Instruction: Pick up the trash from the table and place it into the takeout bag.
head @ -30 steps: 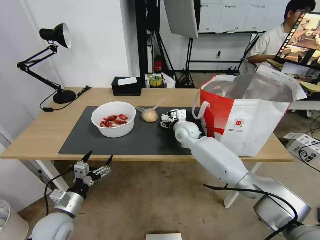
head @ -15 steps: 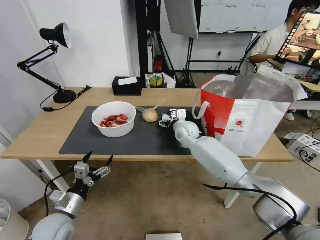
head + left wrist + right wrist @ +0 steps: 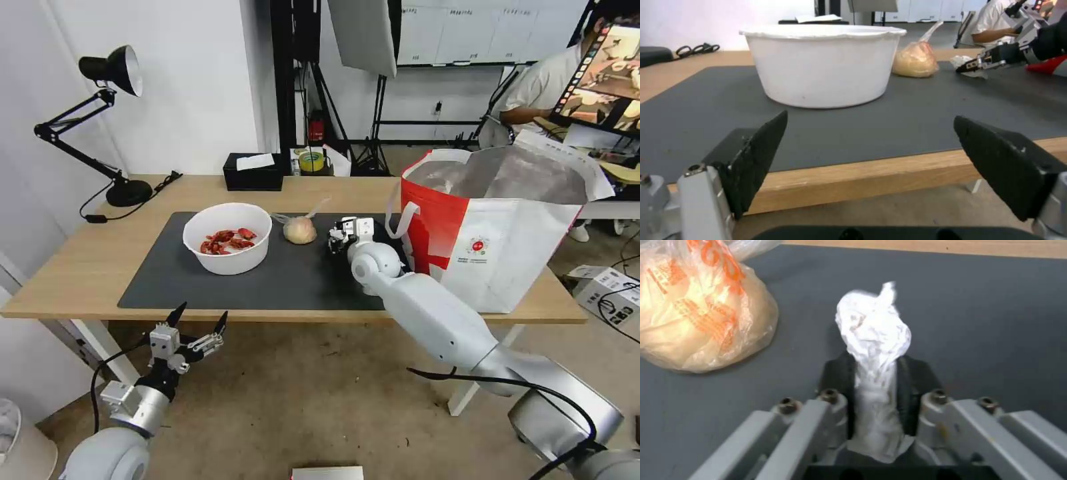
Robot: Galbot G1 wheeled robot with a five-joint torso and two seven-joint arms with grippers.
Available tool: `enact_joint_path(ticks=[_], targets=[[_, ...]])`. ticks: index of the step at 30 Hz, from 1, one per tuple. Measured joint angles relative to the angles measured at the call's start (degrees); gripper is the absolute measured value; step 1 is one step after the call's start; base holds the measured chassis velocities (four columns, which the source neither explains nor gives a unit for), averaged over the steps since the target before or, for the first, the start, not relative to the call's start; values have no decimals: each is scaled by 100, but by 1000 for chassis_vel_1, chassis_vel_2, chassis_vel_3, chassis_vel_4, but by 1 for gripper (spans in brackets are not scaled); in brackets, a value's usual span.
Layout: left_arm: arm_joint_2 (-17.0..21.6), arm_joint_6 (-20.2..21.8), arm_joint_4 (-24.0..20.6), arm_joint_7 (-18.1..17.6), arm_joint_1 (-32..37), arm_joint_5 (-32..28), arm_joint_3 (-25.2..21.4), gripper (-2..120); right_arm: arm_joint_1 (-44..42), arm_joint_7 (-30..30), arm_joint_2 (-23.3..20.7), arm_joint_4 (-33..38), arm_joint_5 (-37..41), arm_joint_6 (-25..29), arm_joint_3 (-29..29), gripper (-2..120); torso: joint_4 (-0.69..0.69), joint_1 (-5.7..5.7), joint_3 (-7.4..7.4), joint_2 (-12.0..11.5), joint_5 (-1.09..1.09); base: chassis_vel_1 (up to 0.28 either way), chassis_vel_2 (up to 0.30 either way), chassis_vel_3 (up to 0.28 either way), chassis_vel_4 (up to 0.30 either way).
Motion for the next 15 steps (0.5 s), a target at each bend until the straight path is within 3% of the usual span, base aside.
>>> enact_joint_path(ticks=[2,5,15], targets=[[1,0,0,0,-2,1,3,100,-1,0,-9,12,2,1,-4,15,0,0,0,0,0,0,0,0,0],[3,-1,-1,0,-7,3,11,100,-13,6,-32,65,34,12,-11,1,0,0,0,0,0,0,0,0,0],[-23,-3,-69,-2,-21,6,19,100,-129,87,-140,442,-140,230,-17,0,0,0,0,0,0,0,0,0,0]])
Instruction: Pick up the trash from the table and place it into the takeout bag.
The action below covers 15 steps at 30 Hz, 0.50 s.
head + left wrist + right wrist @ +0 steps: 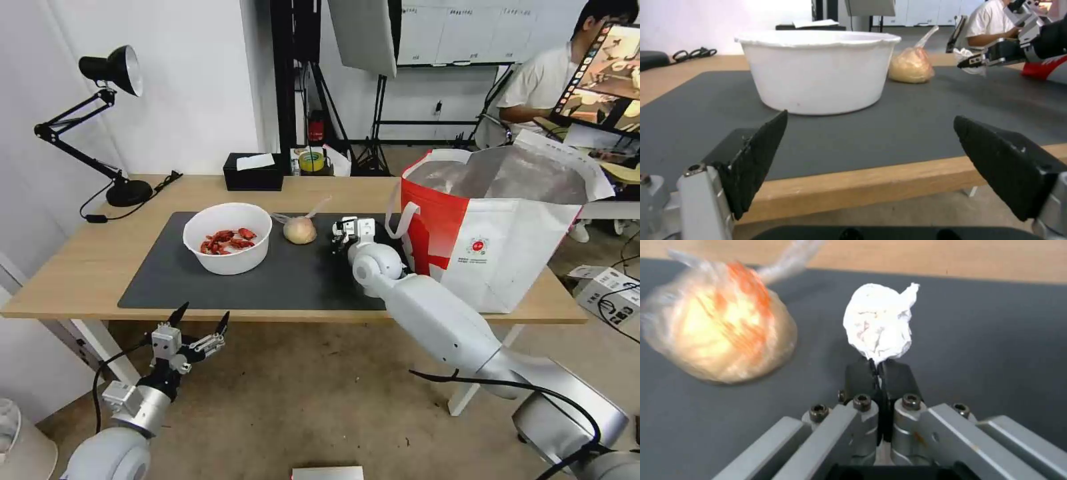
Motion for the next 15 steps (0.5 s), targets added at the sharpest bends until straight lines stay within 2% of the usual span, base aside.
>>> enact_joint_path(ticks=[7,15], targets=[[-8,7,-43,-9,17,-4,-29,100,-206,132,-165,504,-399,231,0,0,0,0,0,0,0,0,0,0,0],[-3,12,-73,-11,43,-1,-39,100,-449,264,-558,1308,-697,547,87,0,0,0,0,0,1,0,0,0,0]])
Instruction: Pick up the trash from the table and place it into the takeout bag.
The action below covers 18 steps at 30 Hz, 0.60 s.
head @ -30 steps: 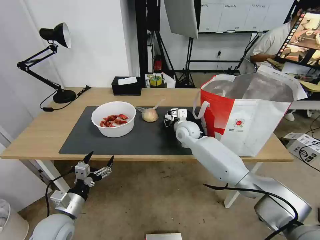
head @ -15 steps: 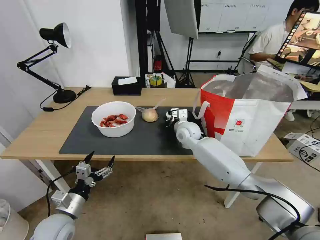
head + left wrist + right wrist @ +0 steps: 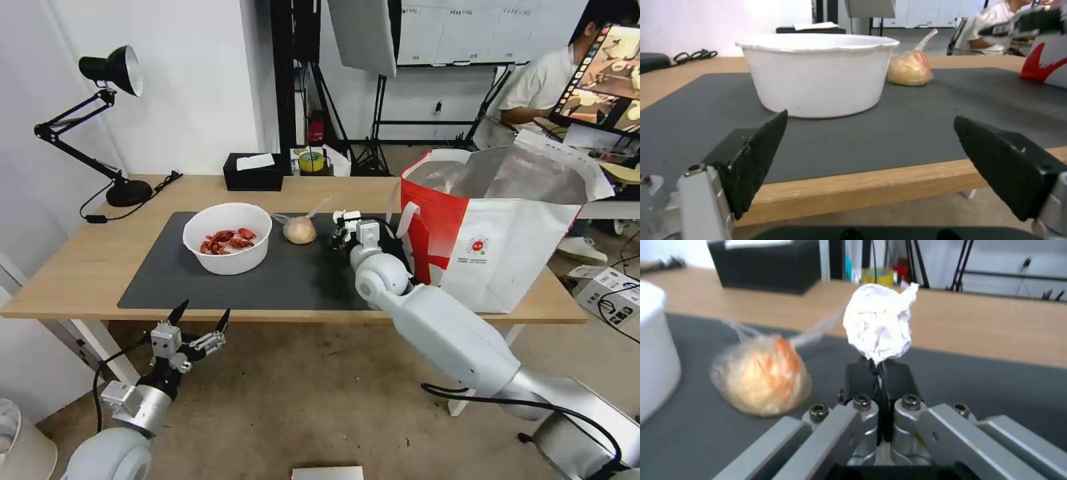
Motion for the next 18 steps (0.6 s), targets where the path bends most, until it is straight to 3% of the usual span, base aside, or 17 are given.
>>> enact_joint_path(ticks=[8,18], targets=[[38,16,-30,-8,-29,-20,-16,100,-152,-134,-317,481,-295,426,139,0,-1,0,0,0,-1,0,0,0,0],[30,17,-70,-16,8,-2,-19,100,-386,-815,-553,932,-1053,1510,458,0,0,0,0,0,0,0,0,0,0]])
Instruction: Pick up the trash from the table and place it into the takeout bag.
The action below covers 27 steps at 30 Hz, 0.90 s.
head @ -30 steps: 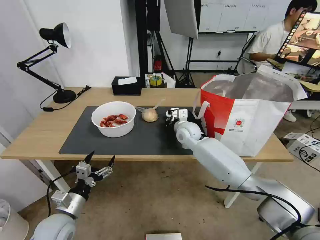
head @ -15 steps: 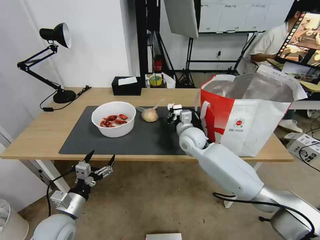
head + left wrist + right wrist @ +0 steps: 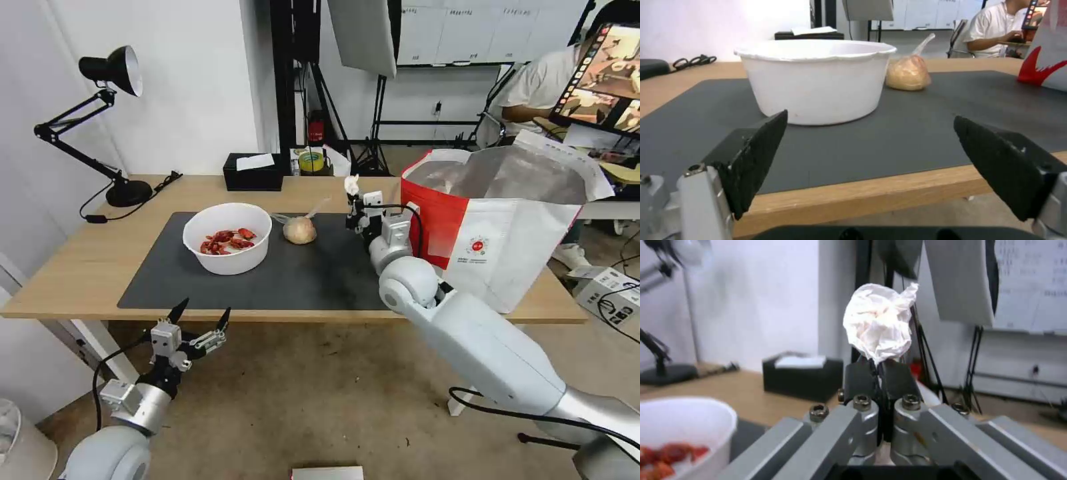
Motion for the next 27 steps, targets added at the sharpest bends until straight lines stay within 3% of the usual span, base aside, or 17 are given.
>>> enact_joint_path(ticks=[5,11,15,20,27], targets=[[-6,1,-53,-16,31,0,-8,100,-111,-13,-70,272,-325,284,248,0,1,0,0,0,0,0,0,0,0],[11,8,-106,-102,66,0,-40,100,-227,281,-250,715,-433,266,573,0,0,0,0,0,0,0,0,0,0],[34,10,-120,-104,73,0,-70,100,-299,631,-396,1043,-442,42,829,0,0,0,0,0,0,0,0,0,0],[30,11,-126,-102,73,3,-62,100,-352,1614,-578,1362,-397,-655,1056,0,0,0,0,0,0,0,0,0,0],[39,11,-141,-102,74,6,-58,100,-338,2285,-772,1465,-94,-1092,1311,0,0,0,0,0,0,0,0,0,0]])
